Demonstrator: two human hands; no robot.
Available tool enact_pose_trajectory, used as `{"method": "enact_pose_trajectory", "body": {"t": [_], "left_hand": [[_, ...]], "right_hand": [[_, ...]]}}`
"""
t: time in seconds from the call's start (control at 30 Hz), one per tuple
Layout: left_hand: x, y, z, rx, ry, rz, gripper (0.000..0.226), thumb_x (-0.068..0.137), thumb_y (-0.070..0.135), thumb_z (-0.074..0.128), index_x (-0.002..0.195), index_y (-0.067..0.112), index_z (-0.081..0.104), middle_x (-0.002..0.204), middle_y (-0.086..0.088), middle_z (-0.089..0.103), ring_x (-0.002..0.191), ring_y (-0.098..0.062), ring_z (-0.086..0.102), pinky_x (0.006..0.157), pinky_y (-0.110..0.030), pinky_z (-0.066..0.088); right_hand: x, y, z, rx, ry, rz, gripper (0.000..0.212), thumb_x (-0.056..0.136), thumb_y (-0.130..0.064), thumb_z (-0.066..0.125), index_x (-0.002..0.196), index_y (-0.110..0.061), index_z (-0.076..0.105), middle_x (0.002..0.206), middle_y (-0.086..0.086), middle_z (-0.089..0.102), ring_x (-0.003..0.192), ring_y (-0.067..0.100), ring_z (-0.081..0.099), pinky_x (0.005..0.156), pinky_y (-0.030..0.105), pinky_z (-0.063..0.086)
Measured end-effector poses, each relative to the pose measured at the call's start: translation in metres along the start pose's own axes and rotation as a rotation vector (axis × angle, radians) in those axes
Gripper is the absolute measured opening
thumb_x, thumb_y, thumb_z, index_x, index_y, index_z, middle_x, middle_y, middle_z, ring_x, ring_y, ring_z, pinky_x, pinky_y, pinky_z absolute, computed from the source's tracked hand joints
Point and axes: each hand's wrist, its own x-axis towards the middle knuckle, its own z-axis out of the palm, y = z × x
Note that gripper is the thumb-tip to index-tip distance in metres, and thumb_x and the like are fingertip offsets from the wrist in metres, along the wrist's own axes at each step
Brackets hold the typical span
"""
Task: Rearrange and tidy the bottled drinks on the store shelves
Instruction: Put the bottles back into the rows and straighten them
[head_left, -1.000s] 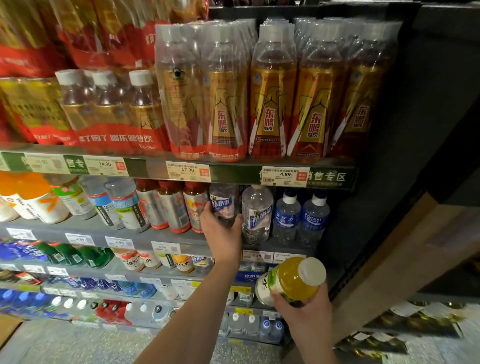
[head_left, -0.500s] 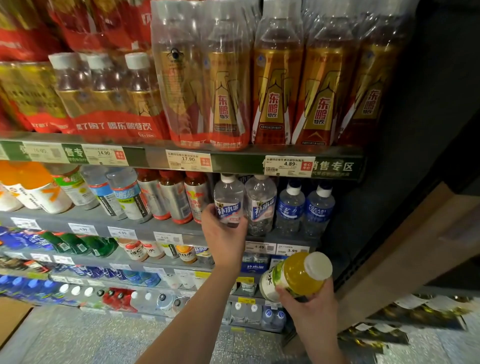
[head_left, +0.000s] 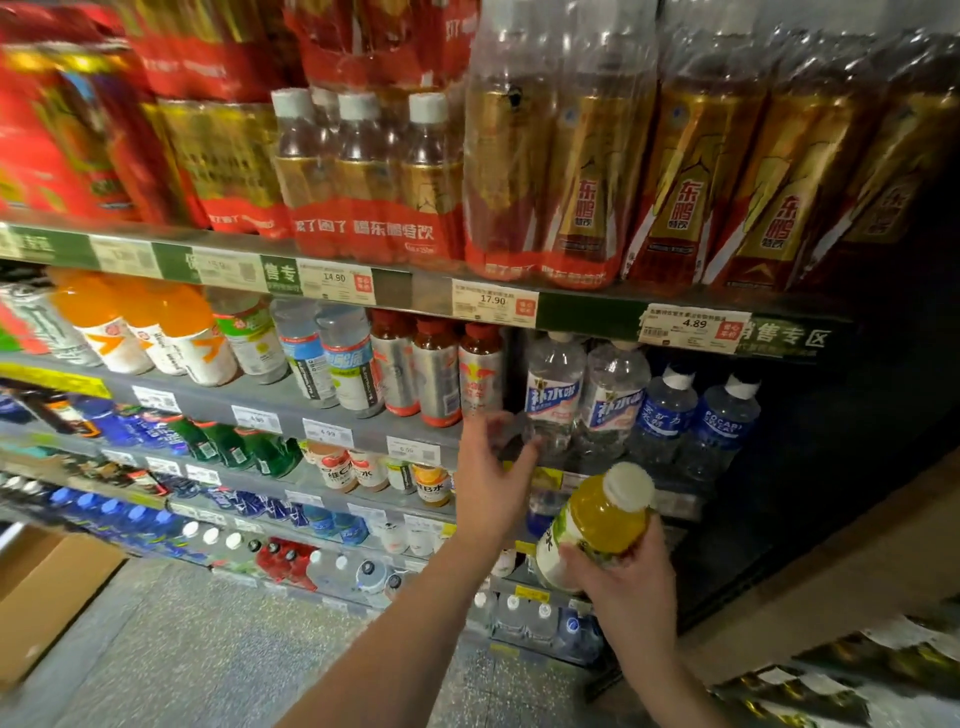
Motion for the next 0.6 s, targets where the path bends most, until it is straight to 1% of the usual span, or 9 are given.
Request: {"method": "enact_pose_trajectory", "body": {"t": [0.07, 0.13, 0.2, 0.27, 0.37, 0.43, 0.5, 0.57, 0.6], "left_hand": [[-0.011, 0.001, -0.026, -0.094, -0.1, -0.043, 0.02, 0.085, 0.046, 0.072, 0.096, 0.032, 0.062, 0.092, 0.007, 0.068, 0.084, -0.005, 0.065, 0.075, -0.032, 0.057], [-0.017, -0.003, -0.054, -0.159, -0.229, -0.095, 0.02, 0.083, 0.056, 0.066, 0.091, 0.038, 0.066, 0.086, 0.005, 0.07, 0.077, -0.008, 0.065, 0.073, -0.037, 0.056], [-0.017, -0.011, -0.085, -0.2, -0.363, -0.135, 0.021, 0.083, 0.059, 0.062, 0.09, 0.04, 0.069, 0.084, 0.008, 0.068, 0.078, -0.009, 0.062, 0.075, -0.038, 0.053], [-0.013, -0.022, -0.119, -0.203, -0.442, -0.176, 0.029, 0.082, 0.059, 0.064, 0.095, 0.033, 0.069, 0.085, 0.006, 0.065, 0.08, -0.01, 0.06, 0.077, -0.038, 0.05], [0.0, -0.041, -0.181, -0.203, -0.474, -0.221, 0.044, 0.074, 0.05, 0.075, 0.108, 0.024, 0.068, 0.093, 0.0, 0.069, 0.087, -0.011, 0.064, 0.083, -0.033, 0.052], [0.005, -0.05, -0.211, -0.168, -0.499, -0.225, 0.052, 0.071, 0.039, 0.084, 0.117, 0.024, 0.065, 0.104, 0.001, 0.072, 0.098, -0.011, 0.067, 0.088, -0.027, 0.053], [0.014, -0.067, -0.251, -0.126, -0.535, -0.234, 0.057, 0.07, 0.028, 0.09, 0.12, 0.024, 0.062, 0.108, 0.006, 0.073, 0.101, -0.005, 0.066, 0.087, -0.017, 0.05], [0.022, -0.083, -0.285, -0.109, -0.548, -0.244, 0.058, 0.068, 0.026, 0.093, 0.117, 0.028, 0.061, 0.107, 0.011, 0.072, 0.097, 0.005, 0.065, 0.083, -0.009, 0.047], [0.027, -0.089, -0.301, -0.099, -0.536, -0.245, 0.058, 0.067, 0.026, 0.093, 0.114, 0.031, 0.06, 0.104, 0.014, 0.072, 0.093, 0.01, 0.064, 0.08, -0.007, 0.046]], "right_hand": [[-0.006, -0.005, 0.022, -0.022, -0.035, -0.01, 0.068, 0.068, -0.018, 0.09, 0.124, -0.03, 0.053, 0.107, -0.017, 0.068, 0.098, 0.007, 0.065, 0.086, 0.031, 0.048], [-0.014, -0.01, 0.05, -0.06, -0.049, -0.017, 0.071, 0.065, -0.025, 0.09, 0.126, -0.026, 0.055, 0.108, -0.01, 0.071, 0.099, 0.013, 0.067, 0.088, 0.037, 0.052], [-0.022, -0.015, 0.08, -0.071, -0.06, -0.026, 0.069, 0.064, -0.026, 0.09, 0.125, -0.025, 0.056, 0.105, -0.008, 0.071, 0.096, 0.014, 0.067, 0.087, 0.039, 0.053], [-0.036, -0.025, 0.113, -0.079, -0.08, -0.042, 0.061, 0.067, -0.022, 0.089, 0.119, -0.026, 0.058, 0.1, -0.011, 0.072, 0.091, 0.01, 0.067, 0.083, 0.037, 0.053], [-0.052, -0.035, 0.171, -0.069, -0.101, -0.073, 0.05, 0.07, -0.011, 0.086, 0.111, -0.028, 0.063, 0.09, -0.012, 0.074, 0.08, 0.0, 0.067, 0.074, 0.027, 0.052], [-0.06, -0.04, 0.198, -0.069, -0.118, -0.079, 0.05, 0.064, -0.018, 0.087, 0.106, -0.036, 0.064, 0.089, -0.017, 0.074, 0.078, -0.005, 0.066, 0.071, 0.026, 0.051], [-0.07, -0.043, 0.238, -0.074, -0.123, -0.086, 0.057, 0.058, -0.028, 0.086, 0.108, -0.042, 0.063, 0.094, -0.021, 0.073, 0.084, -0.002, 0.068, 0.074, 0.029, 0.054], [-0.083, -0.049, 0.274, -0.078, -0.164, -0.077, 0.057, 0.065, -0.022, 0.085, 0.111, -0.046, 0.062, 0.099, -0.022, 0.073, 0.095, 0.008, 0.07, 0.081, 0.034, 0.056], [-0.088, -0.051, 0.291, -0.079, -0.183, -0.072, 0.058, 0.068, -0.015, 0.085, 0.112, -0.046, 0.062, 0.101, -0.023, 0.072, 0.099, 0.009, 0.07, 0.083, 0.033, 0.056]]}}
